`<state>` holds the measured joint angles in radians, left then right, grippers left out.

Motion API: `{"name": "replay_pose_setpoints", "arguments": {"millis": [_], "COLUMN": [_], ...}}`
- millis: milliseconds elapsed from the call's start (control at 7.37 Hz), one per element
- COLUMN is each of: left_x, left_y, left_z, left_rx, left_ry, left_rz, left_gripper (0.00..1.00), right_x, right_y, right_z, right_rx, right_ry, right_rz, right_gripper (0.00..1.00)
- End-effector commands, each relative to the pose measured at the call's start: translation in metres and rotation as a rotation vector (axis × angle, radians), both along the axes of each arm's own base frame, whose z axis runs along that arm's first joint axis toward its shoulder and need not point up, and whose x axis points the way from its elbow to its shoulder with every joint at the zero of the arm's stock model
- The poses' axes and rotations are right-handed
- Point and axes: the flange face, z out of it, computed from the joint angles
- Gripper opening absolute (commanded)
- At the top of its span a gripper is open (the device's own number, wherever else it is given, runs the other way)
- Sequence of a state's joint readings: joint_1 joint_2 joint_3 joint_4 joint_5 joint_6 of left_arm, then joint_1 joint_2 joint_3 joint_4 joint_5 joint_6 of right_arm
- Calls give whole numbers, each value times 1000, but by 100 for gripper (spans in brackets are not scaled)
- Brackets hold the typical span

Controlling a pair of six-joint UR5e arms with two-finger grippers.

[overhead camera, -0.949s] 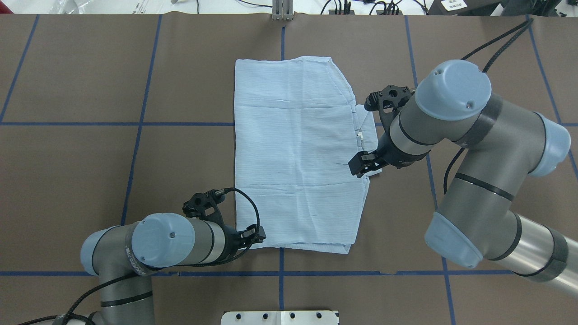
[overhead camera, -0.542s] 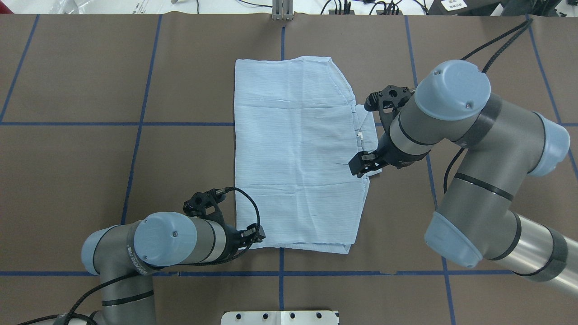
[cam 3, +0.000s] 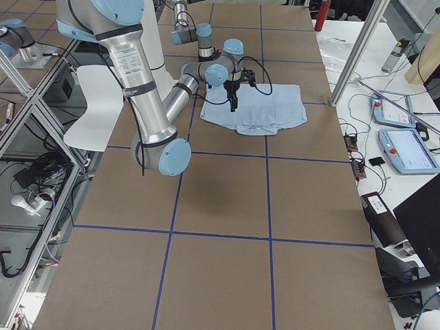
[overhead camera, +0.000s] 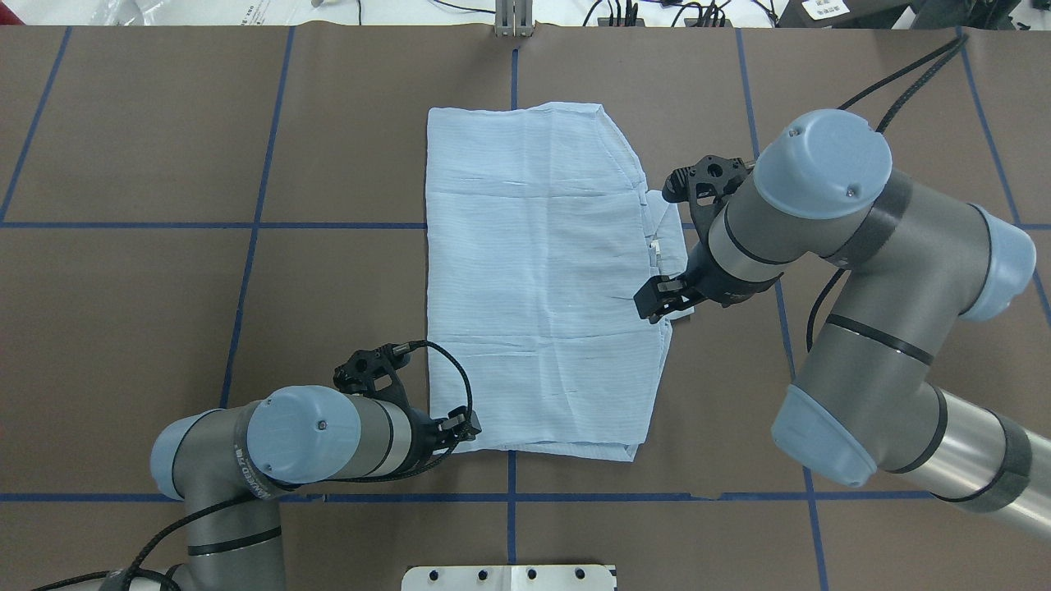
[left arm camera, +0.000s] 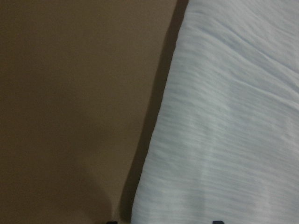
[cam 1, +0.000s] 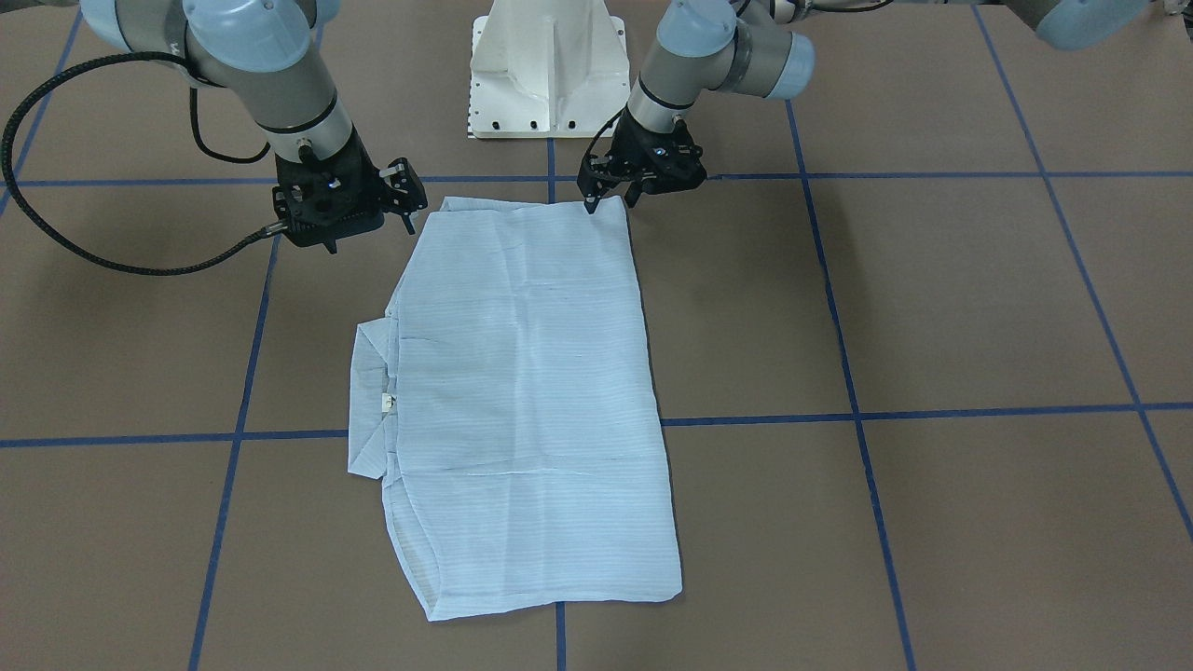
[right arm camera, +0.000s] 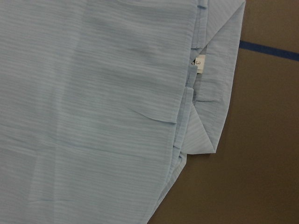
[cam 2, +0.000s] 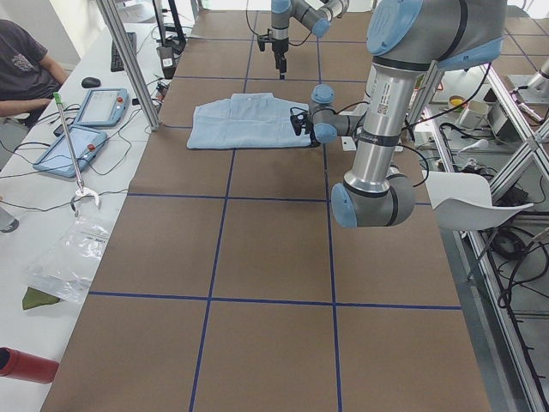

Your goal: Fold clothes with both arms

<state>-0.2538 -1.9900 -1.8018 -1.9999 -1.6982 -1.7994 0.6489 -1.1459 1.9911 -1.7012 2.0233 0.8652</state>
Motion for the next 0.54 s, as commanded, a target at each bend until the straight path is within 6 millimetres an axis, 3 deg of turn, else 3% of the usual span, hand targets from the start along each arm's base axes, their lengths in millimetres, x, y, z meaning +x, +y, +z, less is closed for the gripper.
{"name": "replay_pose_setpoints", "arguments": {"millis": [0,407], "left_x": [0,0], "left_y": [0,0], "left_z": [-1,-1], "left_rx": [1,2], "left_ry": [2,2], "left_rz": [1,1], "left_gripper": [57,53], "right_x": [0,1], "right_y": [0,0], "right_z": [0,0], "right_rx": [0,0], "right_ry": [0,0], "right_rz": [0,1], "right_gripper": [100,100]}}
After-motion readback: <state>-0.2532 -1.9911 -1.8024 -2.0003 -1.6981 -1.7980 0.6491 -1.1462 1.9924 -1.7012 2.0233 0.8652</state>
